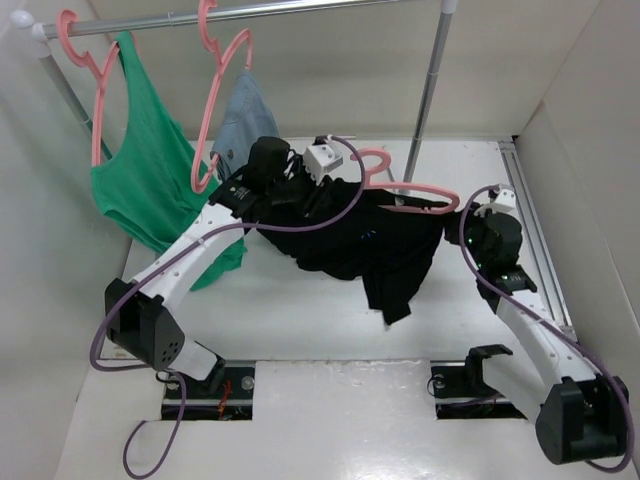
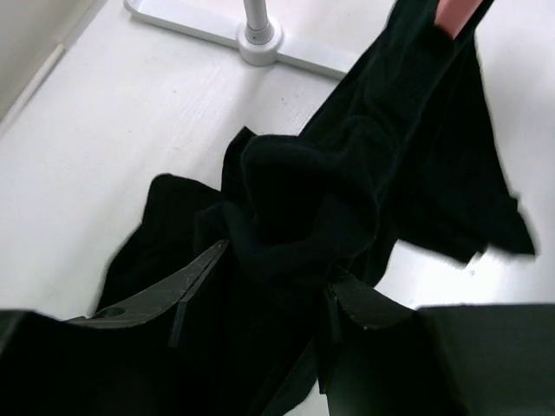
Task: Place the t-shirt on the hanger
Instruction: Place tshirt on hanger
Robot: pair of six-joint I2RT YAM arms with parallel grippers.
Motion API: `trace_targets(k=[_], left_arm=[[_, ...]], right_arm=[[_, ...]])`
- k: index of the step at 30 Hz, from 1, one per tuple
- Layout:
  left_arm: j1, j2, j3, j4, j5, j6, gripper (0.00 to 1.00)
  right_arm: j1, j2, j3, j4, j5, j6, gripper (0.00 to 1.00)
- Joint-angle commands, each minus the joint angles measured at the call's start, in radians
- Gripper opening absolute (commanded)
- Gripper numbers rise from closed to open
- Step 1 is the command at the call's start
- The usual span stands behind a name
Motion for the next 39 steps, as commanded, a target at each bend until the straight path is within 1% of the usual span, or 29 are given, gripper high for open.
trace_targets(k=[1, 6, 8, 9, 11, 14, 17, 18, 20, 21, 22, 23, 24, 25, 26, 27, 28, 29, 30, 31, 33, 34, 35, 37, 38, 39], left_arm=[[0.030, -0.085, -0.027, 0.033, -0.097, 0.187, 0.00], [0.020, -0.096, -0.073, 0.006, -0.133, 0.289, 0.00], [0.020, -0.074, -0.073, -0.013, -0.185, 0.315, 0.00], [0.020, -0.074, -0.073, -0.013, -0.207, 0.324, 0.00], [0.020, -0.065, -0.082, -0.001, -0.264, 0.349, 0.00], [0.020, -0.056, -0.083, 0.021, -0.321, 0.369, 0.00], [0.020, -0.033, -0.061, 0.021, -0.365, 0.393, 0.00], [0.020, -0.033, -0.061, 0.021, -0.380, 0.428, 0.00], [-0.010, -0.033, -0.061, 0.021, -0.381, 0.467, 0.00], [-0.021, -0.045, -0.075, 0.021, -0.370, 0.485, 0.00], [-0.030, -0.045, -0.075, 0.021, -0.347, 0.485, 0.00], [-0.030, -0.045, -0.075, 0.021, -0.313, 0.485, 0.00], [-0.041, -0.045, -0.060, 0.001, -0.237, 0.472, 0.00], [-0.041, -0.045, -0.026, -0.016, -0.197, 0.461, 0.00], [-0.041, -0.045, -0.011, -0.028, -0.160, 0.447, 0.00], [-0.041, -0.036, 0.003, -0.047, -0.094, 0.410, 0.00], [-0.041, -0.036, 0.014, -0.047, -0.066, 0.395, 0.00], [-0.041, -0.036, 0.023, -0.062, -0.039, 0.384, 0.00], [-0.041, -0.036, 0.035, -0.071, -0.013, 0.384, 0.00], [-0.041, -0.036, 0.036, -0.080, 0.036, 0.373, 0.00], [-0.041, -0.045, 0.046, -0.091, 0.073, 0.361, 0.00], [-0.041, -0.045, 0.057, -0.103, 0.092, 0.352, 0.00], [-0.041, -0.045, 0.057, -0.103, 0.092, 0.327, 0.00], [-0.030, -0.036, 0.078, -0.103, 0.124, 0.307, 0.00], [-0.030, -0.036, 0.079, -0.103, 0.144, 0.297, 0.00], [-0.021, -0.027, 0.089, -0.103, 0.153, 0.284, 0.00]], right_arm=[[-0.086, -0.040, 0.017, -0.094, 0.038, -0.071, 0.00], [-0.086, -0.030, 0.147, -0.233, 0.071, -0.213, 0.00], [-0.086, -0.030, 0.198, -0.258, 0.049, -0.261, 0.00], [-0.086, -0.030, 0.215, -0.258, 0.021, -0.311, 0.00], [-0.086, -0.030, 0.254, -0.296, -0.031, -0.353, 0.00], [-0.086, -0.005, 0.333, -0.386, -0.065, -0.443, 0.00], [-0.086, 0.039, 0.417, -0.511, -0.065, -0.520, 0.00], [-0.086, 0.039, 0.440, -0.540, -0.065, -0.536, 0.00], [-0.077, 0.053, 0.471, -0.559, -0.106, -0.579, 0.00], [-0.065, 0.053, 0.483, -0.559, -0.163, -0.591, 0.00], [-0.025, 0.053, 0.483, -0.519, -0.194, -0.602, 0.00], [-0.002, 0.053, 0.483, -0.497, -0.229, -0.631, 0.00], [0.023, 0.053, 0.483, -0.476, -0.293, -0.646, 0.00], [0.078, 0.067, 0.483, -0.457, -0.327, -0.666, 0.00], [0.103, 0.085, 0.483, -0.433, -0.361, -0.709, 0.00], [0.121, 0.096, 0.483, -0.433, -0.397, -0.726, 0.06], [0.121, 0.107, 0.495, -0.433, -0.483, -0.738, 0.12], [0.130, 0.116, 0.508, -0.424, -0.519, -0.738, 0.19], [0.130, 0.116, 0.508, -0.424, -0.534, -0.738, 0.32], [0.130, 0.125, 0.520, -0.424, -0.534, -0.747, 0.40], [0.112, 0.125, 0.552, -0.454, -0.543, -0.773, 0.56], [0.112, 0.125, 0.567, -0.469, -0.554, -0.787, 0.67], [0.112, 0.125, 0.583, -0.486, -0.566, -0.804, 0.71], [0.112, 0.125, 0.626, -0.528, -0.620, -0.867, 0.74], [0.112, 0.125, 0.638, -0.540, -0.710, -0.890, 0.74], [0.112, 0.125, 0.638, -0.549, -0.759, -0.911, 0.74]])
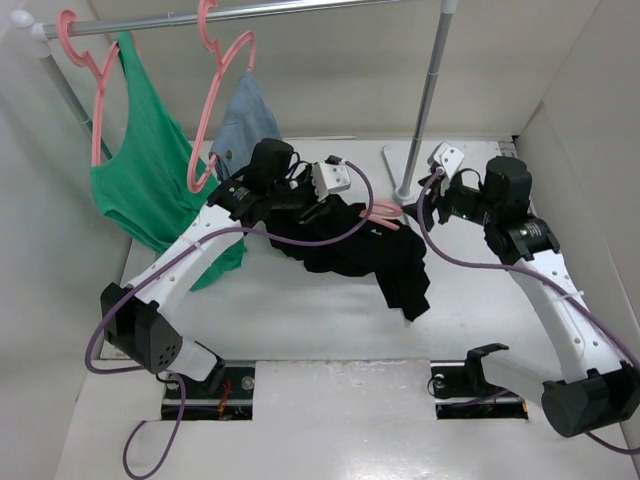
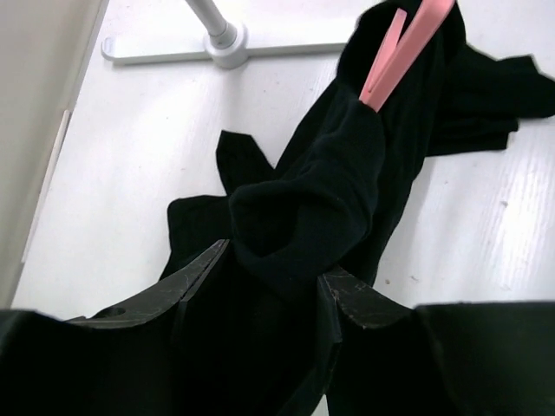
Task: Place the t-shirt on the hanger
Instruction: Place tshirt on hanger
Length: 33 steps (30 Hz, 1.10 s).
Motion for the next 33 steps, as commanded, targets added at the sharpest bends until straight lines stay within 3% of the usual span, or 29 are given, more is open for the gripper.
trace_targets(k=[1, 3, 8, 10, 14, 17, 22, 29, 32, 33], left_arm=[[0.019, -0.008, 0.072, 0.007, 0.094, -0.052, 0.00], [0.019, 0.001, 0.072, 0.007, 0.105, -0.061, 0.00], [0.037, 0.012, 0.090, 0.007, 0.129, -0.097, 0.00], [0.037, 0.021, 0.090, 0.007, 0.129, -0.109, 0.00], [0.037, 0.021, 0.090, -0.002, 0.129, -0.109, 0.00], [0.037, 0.021, 0.090, -0.002, 0.129, -0.109, 0.00], [0.046, 0.021, 0.099, -0.002, 0.129, -0.109, 0.00], [0.046, 0.021, 0.099, -0.011, 0.140, -0.100, 0.00], [0.046, 0.021, 0.099, -0.011, 0.149, -0.100, 0.00], [0.046, 0.021, 0.108, -0.011, 0.149, -0.100, 0.00]], right_arm=[[-0.002, -0.008, 0.074, -0.022, -0.219, -0.124, 0.74], [0.012, -0.008, 0.062, -0.022, -0.303, -0.137, 0.74], [0.027, 0.021, -0.047, 0.001, -0.304, -0.171, 0.69], [0.027, 0.033, -0.096, 0.042, -0.334, -0.171, 0.62], [0.027, 0.075, -0.174, 0.167, -0.387, -0.134, 0.62], [0.018, 0.102, -0.184, 0.218, -0.387, -0.122, 0.62], [0.018, 0.176, -0.152, 0.274, -0.387, -0.082, 0.53], [0.047, 0.228, -0.121, 0.306, -0.354, -0.062, 0.32], [0.047, 0.241, -0.112, 0.307, -0.344, -0.053, 0.12], [0.047, 0.241, -0.112, 0.307, -0.344, -0.028, 0.00]])
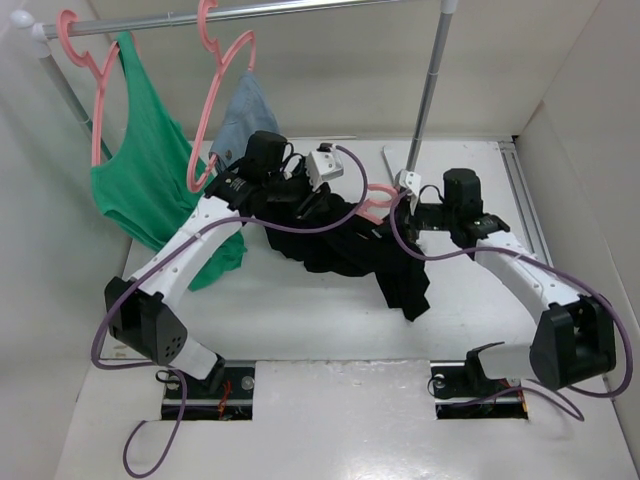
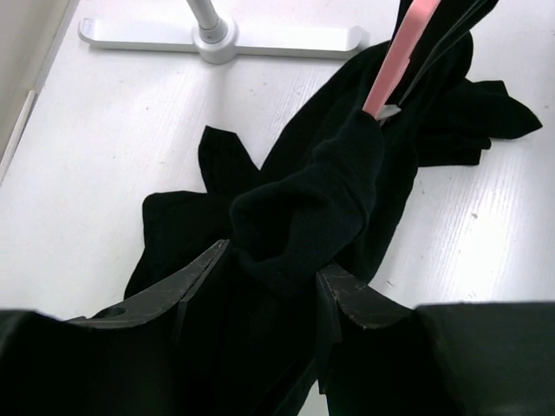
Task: Place the t-shirt on the hanger
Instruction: Place tshirt on hanger
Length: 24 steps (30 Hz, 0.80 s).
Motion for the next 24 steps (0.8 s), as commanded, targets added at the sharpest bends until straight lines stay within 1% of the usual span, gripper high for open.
trace_targets(k=[1, 3, 5, 6, 7, 8, 9, 10, 12, 13, 16, 18, 21, 22, 24], left_arm=[[-0.002, -0.009, 0.061, 0.028, 0.030, -0.020, 0.00], [0.036, 0.000, 0.061, 0.053, 0.011, -0.053, 0.00], [0.064, 0.029, 0.091, 0.084, -0.030, -0.098, 0.00], [0.085, 0.043, 0.125, 0.093, -0.052, -0.112, 0.00], [0.085, 0.054, 0.142, 0.103, -0.078, -0.125, 0.00], [0.096, 0.073, 0.174, 0.126, -0.136, -0.151, 0.00], [0.096, 0.084, 0.188, 0.137, -0.160, -0.152, 0.00], [0.096, 0.093, 0.200, 0.137, -0.179, -0.164, 0.00], [0.096, 0.107, 0.211, 0.176, -0.237, -0.193, 0.00], [0.096, 0.120, 0.225, 0.176, -0.260, -0.220, 0.00], [0.096, 0.132, 0.234, 0.199, -0.354, -0.230, 0.00], [0.096, 0.132, 0.225, 0.208, -0.409, -0.230, 0.00], [0.105, 0.132, 0.200, 0.229, -0.455, -0.221, 0.00], [0.105, 0.132, 0.200, 0.242, -0.475, -0.221, 0.02], [0.127, 0.132, 0.191, 0.251, -0.475, -0.221, 0.09]], right_arm=[[-0.002, -0.010, 0.052, 0.075, 0.003, 0.050, 0.00], [-0.032, -0.061, 0.052, 0.049, 0.018, 0.084, 0.00], [-0.061, -0.106, 0.064, -0.024, 0.066, 0.084, 0.00], [-0.092, -0.143, 0.090, -0.123, 0.083, 0.084, 0.00], [-0.108, -0.158, 0.110, -0.179, 0.104, 0.084, 0.00], [-0.133, -0.169, 0.156, -0.287, 0.144, 0.075, 0.00], [-0.144, -0.169, 0.156, -0.341, 0.162, 0.075, 0.00], [-0.154, -0.181, 0.214, -0.393, 0.181, 0.066, 0.00], [-0.174, -0.181, 0.270, -0.486, 0.225, 0.056, 0.00], [-0.189, -0.181, 0.315, -0.557, 0.244, 0.056, 0.00], [-0.212, -0.181, 0.371, -0.665, 0.328, 0.047, 0.00], [-0.223, -0.191, 0.414, -0.705, 0.368, 0.036, 0.00], [-0.223, -0.191, 0.480, -0.779, 0.405, 0.015, 0.00], [-0.223, -0.191, 0.497, -0.796, 0.429, 0.015, 0.00], [-0.223, -0.182, 0.552, -0.839, 0.451, 0.004, 0.00]])
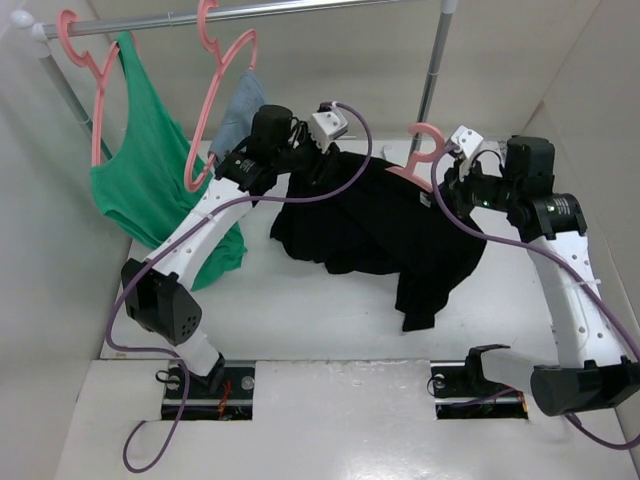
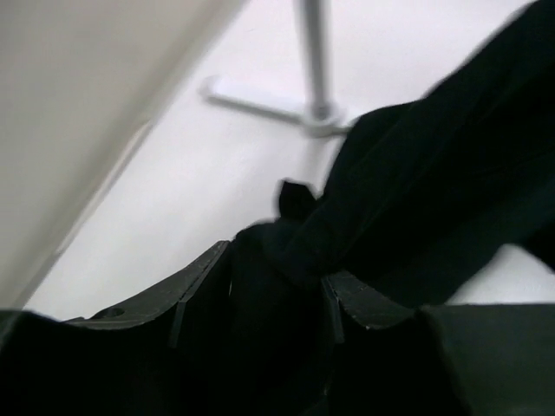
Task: Place the t-shirt on the hanger
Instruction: Place tshirt on hanger, then hang the hanger with tshirt onto the clothesline
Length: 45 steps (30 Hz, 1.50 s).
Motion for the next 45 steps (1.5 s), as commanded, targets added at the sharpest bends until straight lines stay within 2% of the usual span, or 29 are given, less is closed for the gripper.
trace_targets(k=[1, 2, 4, 5, 6, 10, 13, 18, 20, 23, 26, 27, 28, 31, 35, 37, 45], left_arm=[[0.102, -0.008, 0.002, 0.086, -0.338, -0.047, 0.12], [0.111, -0.008, 0.012, 0.086, -0.323, -0.047, 0.25], [0.111, -0.008, 0.033, 0.077, -0.279, -0.047, 0.42], [0.111, -0.018, 0.033, 0.066, -0.204, -0.047, 0.52], [0.111, -0.028, 0.045, 0.051, -0.161, -0.047, 0.66], [0.093, -0.075, 0.013, 0.051, 0.019, -0.056, 0.83], [0.067, -0.110, -0.065, 0.060, 0.100, -0.056, 0.85], [0.007, -0.110, -0.188, 0.026, 0.090, -0.070, 0.85], [-0.011, -0.121, -0.252, 0.063, 0.090, -0.092, 0.85], [-0.034, -0.130, -0.294, 0.132, 0.065, -0.127, 0.89], [-0.043, -0.130, -0.294, 0.169, 0.022, -0.162, 0.91], [-0.043, -0.120, -0.278, 0.169, 0.022, -0.162, 0.94], [-0.043, -0.120, -0.266, 0.169, 0.013, -0.162, 0.94], [-0.043, -0.110, -0.266, 0.189, 0.004, -0.162, 1.00], [-0.043, -0.100, -0.266, 0.227, -0.007, -0.162, 1.00], [-0.043, -0.091, -0.266, 0.258, 0.051, -0.174, 1.00], [-0.178, -0.021, -0.218, 0.295, 0.146, -0.185, 1.00]], right_arm=[[-0.050, -0.032, 0.113, -0.190, 0.195, 0.003, 0.00], [-0.050, -0.032, 0.130, -0.199, 0.195, 0.003, 0.00], [-0.050, -0.023, 0.168, -0.210, 0.206, 0.003, 0.00], [-0.050, -0.023, 0.180, -0.210, 0.179, 0.003, 0.00], [-0.050, -0.023, 0.194, -0.210, 0.159, 0.003, 0.00], [-0.050, -0.014, 0.273, -0.156, 0.073, 0.027, 0.00], [-0.050, -0.005, 0.308, -0.136, 0.073, 0.049, 0.00], [-0.040, 0.014, 0.378, -0.093, 0.033, 0.107, 0.00], [-0.016, 0.014, 0.403, -0.062, 0.015, 0.133, 0.00], [-0.002, 0.035, 0.505, -0.042, 0.028, 0.158, 0.00], [0.021, 0.080, 0.674, -0.078, 0.054, 0.176, 0.00], [0.030, 0.095, 0.725, -0.107, 0.066, 0.176, 0.00], [0.030, 0.125, 0.822, -0.120, 0.067, 0.187, 0.00], [0.030, 0.161, 0.914, -0.142, 0.079, 0.187, 0.00], [0.030, 0.138, 0.830, -0.092, 0.058, 0.208, 0.00], [0.030, 0.123, 0.782, -0.056, 0.031, 0.217, 0.00], [0.055, 0.066, 0.600, 0.226, 0.021, 0.349, 0.00]])
